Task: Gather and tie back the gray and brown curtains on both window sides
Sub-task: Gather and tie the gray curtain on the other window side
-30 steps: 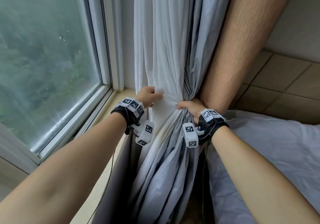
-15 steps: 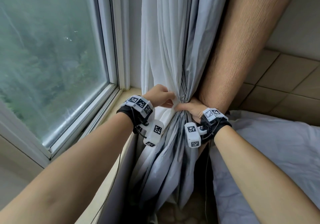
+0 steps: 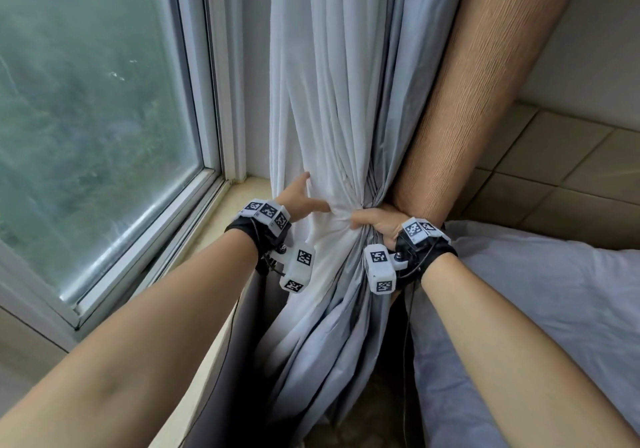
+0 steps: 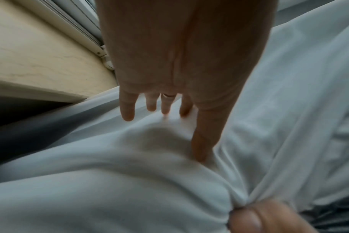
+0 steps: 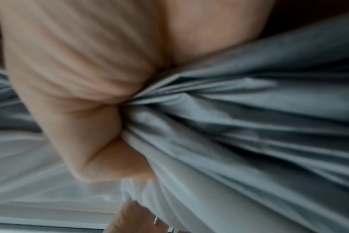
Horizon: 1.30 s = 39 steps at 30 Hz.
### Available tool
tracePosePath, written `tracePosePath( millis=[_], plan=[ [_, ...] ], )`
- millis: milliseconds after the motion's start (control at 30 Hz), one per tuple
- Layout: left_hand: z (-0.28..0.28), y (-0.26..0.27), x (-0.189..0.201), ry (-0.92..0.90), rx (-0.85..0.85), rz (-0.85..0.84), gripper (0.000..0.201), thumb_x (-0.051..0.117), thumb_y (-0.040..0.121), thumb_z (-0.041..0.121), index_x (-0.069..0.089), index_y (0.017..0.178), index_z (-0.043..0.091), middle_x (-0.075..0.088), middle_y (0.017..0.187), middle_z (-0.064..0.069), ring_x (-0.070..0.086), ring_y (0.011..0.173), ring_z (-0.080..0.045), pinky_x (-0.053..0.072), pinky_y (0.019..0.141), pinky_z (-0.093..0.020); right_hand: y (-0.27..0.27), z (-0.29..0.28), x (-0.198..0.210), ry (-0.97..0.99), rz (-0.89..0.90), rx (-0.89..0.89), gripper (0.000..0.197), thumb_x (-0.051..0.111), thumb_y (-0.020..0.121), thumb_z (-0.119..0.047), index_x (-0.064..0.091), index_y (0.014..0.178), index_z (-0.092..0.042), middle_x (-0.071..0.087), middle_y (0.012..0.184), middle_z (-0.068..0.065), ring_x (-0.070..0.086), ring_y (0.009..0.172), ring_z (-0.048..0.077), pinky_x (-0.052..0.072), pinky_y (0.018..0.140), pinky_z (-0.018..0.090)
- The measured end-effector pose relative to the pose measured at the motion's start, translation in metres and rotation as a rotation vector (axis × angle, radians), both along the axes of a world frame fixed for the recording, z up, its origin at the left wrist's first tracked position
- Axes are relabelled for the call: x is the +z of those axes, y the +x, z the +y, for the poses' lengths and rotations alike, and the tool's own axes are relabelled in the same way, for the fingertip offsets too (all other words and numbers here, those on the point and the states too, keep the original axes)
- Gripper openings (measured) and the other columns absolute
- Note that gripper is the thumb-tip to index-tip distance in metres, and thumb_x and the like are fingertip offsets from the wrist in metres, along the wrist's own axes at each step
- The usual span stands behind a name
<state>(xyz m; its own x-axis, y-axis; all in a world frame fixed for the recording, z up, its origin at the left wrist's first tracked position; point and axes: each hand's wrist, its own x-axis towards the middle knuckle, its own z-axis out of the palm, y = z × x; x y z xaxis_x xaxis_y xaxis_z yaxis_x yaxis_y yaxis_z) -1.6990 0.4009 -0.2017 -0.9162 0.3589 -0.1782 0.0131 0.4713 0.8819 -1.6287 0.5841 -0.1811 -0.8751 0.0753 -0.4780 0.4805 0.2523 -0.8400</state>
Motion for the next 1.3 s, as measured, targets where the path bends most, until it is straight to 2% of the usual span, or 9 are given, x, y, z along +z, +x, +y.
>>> tracePosePath(
  millis=[67,200,367,500,700,867,1100,1233,1300],
  plan=[
    [-0.002,0.003,0.001,-0.073,-0.117,0.005,0.091,0.081,0.064,0.06,0.05,0.135,0.012,0.057,0.132,0.001,0.054,0.121,-0.021,0.042,0.106,-0.043,-0.002,0.004,0.0,-0.015,-0.023,-0.015,0.065,0.072,0.054,-0.015,0.065,0.116,0.005,0.065,0.095,0.021,0.063,0.087,0.034,0.054,0.074,0.043],
    [0.0,0.008,0.002,0.009,-0.112,0.044,0.031,0.076,0.083,0.028,0.06,0.089,0.002,0.063,0.085,-0.009,0.063,0.081,-0.021,0.058,0.086,-0.037,-0.011,0.011,-0.011,-0.003,-0.001,-0.087,0.074,0.078,0.041,-0.017,0.069,0.112,0.001,0.069,0.111,0.024,0.066,0.102,0.042,0.052,0.087,0.064],
    [-0.01,0.007,0.007,0.285,0.045,-0.029,0.013,0.068,0.087,0.006,0.058,0.091,-0.001,0.065,0.1,-0.032,0.07,0.095,-0.036,0.061,0.078,-0.045,-0.017,0.001,-0.008,0.131,0.241,-0.197,0.022,0.079,0.059,-0.014,0.071,0.079,-0.009,0.071,0.088,0.006,0.067,0.086,0.026,0.056,0.075,0.031],
    [-0.016,0.013,0.017,0.296,-0.062,-0.042,0.013,0.067,0.088,0.006,0.058,0.081,0.001,0.066,0.097,-0.03,0.071,0.085,-0.029,0.06,0.079,-0.04,-0.021,-0.007,-0.015,0.089,0.33,-0.133,0.029,0.086,0.059,-0.017,0.072,0.083,-0.012,0.076,0.096,0.008,0.072,0.094,0.025,0.055,0.094,0.042],
    [-0.015,0.021,0.022,0.212,-0.158,0.015,0.014,0.06,0.091,0.006,0.07,0.082,0.002,0.073,0.092,-0.016,0.07,0.089,-0.022,0.056,0.092,-0.042,-0.013,-0.019,-0.01,0.026,0.315,0.156,0.069,0.092,0.048,-0.03,0.072,0.112,-0.012,0.075,0.108,0.001,0.07,0.105,0.015,0.049,0.101,0.037],
    [-0.017,0.028,0.028,0.199,-0.235,-0.059,0.022,0.054,0.09,0.012,0.073,0.092,0.001,0.07,0.105,-0.017,0.066,0.104,-0.024,0.051,0.1,-0.039,-0.015,-0.023,-0.013,0.113,0.34,0.052,0.079,0.096,0.04,-0.053,0.073,0.106,-0.014,0.076,0.103,-0.001,0.071,0.101,0.012,0.05,0.101,0.038],
    [-0.013,0.019,0.021,0.174,0.045,0.095,0.024,0.052,0.091,0.006,0.071,0.105,0.011,0.072,0.11,-0.005,0.066,0.107,-0.022,0.056,0.091,-0.041,-0.021,-0.012,-0.02,0.21,0.298,-0.09,0.061,0.081,0.032,-0.032,0.075,0.087,-0.005,0.076,0.096,0.006,0.072,0.093,0.026,0.056,0.092,0.045],
    [-0.015,0.006,0.009,0.019,0.078,0.087,0.078,0.072,0.085,0.023,0.03,0.149,0.01,0.041,0.148,-0.006,0.043,0.134,-0.023,0.037,0.111,-0.039,-0.007,-0.013,-0.011,0.12,0.221,-0.045,0.056,0.073,0.037,-0.017,0.076,0.091,0.0,0.075,0.103,0.013,0.068,0.104,0.032,0.053,0.098,0.048],
    [-0.013,0.007,0.012,0.051,-0.019,0.097,0.081,0.075,0.084,0.024,0.028,0.148,0.008,0.043,0.133,0.005,0.042,0.123,-0.01,0.031,0.109,-0.027,0.001,-0.014,-0.003,0.066,0.149,0.004,0.063,0.07,0.043,-0.01,0.073,0.105,0.003,0.073,0.107,0.013,0.067,0.104,0.032,0.053,0.097,0.046]
  ],
)
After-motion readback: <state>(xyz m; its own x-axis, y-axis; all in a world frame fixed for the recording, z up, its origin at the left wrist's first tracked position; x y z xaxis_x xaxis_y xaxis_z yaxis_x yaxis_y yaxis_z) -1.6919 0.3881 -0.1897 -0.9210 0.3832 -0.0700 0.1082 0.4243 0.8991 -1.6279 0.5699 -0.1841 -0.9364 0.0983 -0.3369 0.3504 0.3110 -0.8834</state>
